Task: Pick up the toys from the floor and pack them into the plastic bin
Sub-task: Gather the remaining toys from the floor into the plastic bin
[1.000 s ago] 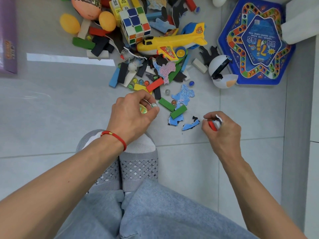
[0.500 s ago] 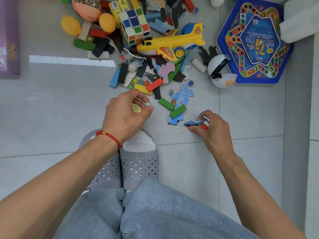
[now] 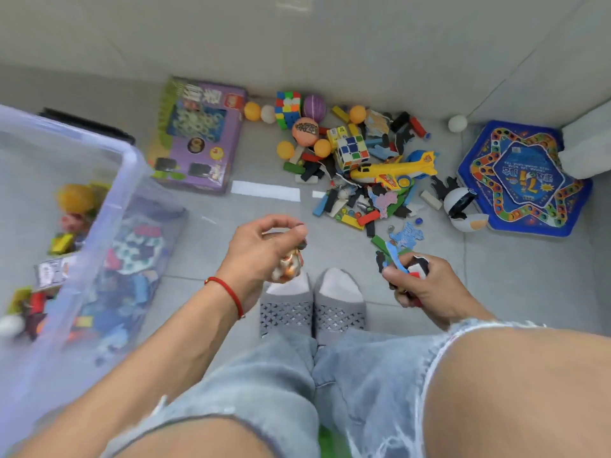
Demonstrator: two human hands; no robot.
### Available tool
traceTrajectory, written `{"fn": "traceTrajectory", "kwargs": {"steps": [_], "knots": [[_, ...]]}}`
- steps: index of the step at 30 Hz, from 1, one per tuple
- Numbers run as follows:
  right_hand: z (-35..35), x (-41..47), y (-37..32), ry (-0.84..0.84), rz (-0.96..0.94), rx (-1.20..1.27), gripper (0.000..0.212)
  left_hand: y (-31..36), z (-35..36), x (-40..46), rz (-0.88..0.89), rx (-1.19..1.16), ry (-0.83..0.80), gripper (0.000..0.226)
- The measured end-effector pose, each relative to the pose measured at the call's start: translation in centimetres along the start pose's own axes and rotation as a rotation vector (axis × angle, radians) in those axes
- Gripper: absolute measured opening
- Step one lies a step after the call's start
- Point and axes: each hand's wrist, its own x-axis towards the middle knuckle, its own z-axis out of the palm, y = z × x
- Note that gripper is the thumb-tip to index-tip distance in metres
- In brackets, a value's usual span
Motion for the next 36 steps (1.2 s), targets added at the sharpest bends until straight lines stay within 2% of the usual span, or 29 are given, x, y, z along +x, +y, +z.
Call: {"fn": "traceTrajectory", "kwargs": {"steps": [2,5,9,14,17,19,21,23,27,30,33,36], "knots": [[3.1,-0.6,-4.7,-0.186,-0.046,-0.046,0.019,1.9,-2.9,-3.3,0.013,-0.183,0.03,0.016],[8.8,-2.1,-12.4,-0.453,-0.155,-0.243,0.015,4.4,-8.7,-8.3,0.092,-0.457,0.073,0.01],[17.6,-4.7,-21.9,-0.64,-0.217,-0.381,0.01,6.2,-17.7,-14.5,0.103,-0.707,0.191,0.003],[29.7,-6.6,-26.4,-0.66,-0.069,-0.422,0.007,5.8,-25.6,-19.1,0.01,-0.831,0.396,0.012],[33.4,-8.7,-26.2,-0.628,-0.084,-0.328,0.032,5.6,-27.6,-19.8,-0.009,-0.846,0.506,0.044],[34.6,-9.4,-26.1,-0.588,-0.045,-0.082,0.056,5.9,-28.1,-20.2,0.0,-0.814,0.568,0.06],[35.6,-9.9,-25.6,-0.589,-0.009,-0.032,0.064,6.3,-27.9,-20.5,0.023,-0.773,0.622,0.059],[36.1,-9.4,-25.3,-0.572,-0.005,-0.052,0.057,6.8,-27.3,-20.6,0.063,-0.727,0.643,0.052],[31.4,-9.6,-26.6,-0.58,-0.027,-0.303,0.052,7.3,-23.9,-19.4,0.182,-0.652,0.59,0.04],[25.5,-7.3,-27.1,-0.528,-0.085,-0.46,0.037,7.6,-18.4,-17.0,0.265,-0.643,0.378,0.035],[17.3,-5.2,-26.0,-0.402,-0.126,-0.575,0.033,6.9,-11.3,-13.0,0.197,-0.517,0.145,0.035],[8.9,-2.7,-22.5,-0.225,-0.063,-0.54,0.028,5.2,-4.3,-8.9,0.105,-0.322,-0.033,0.031]]}}
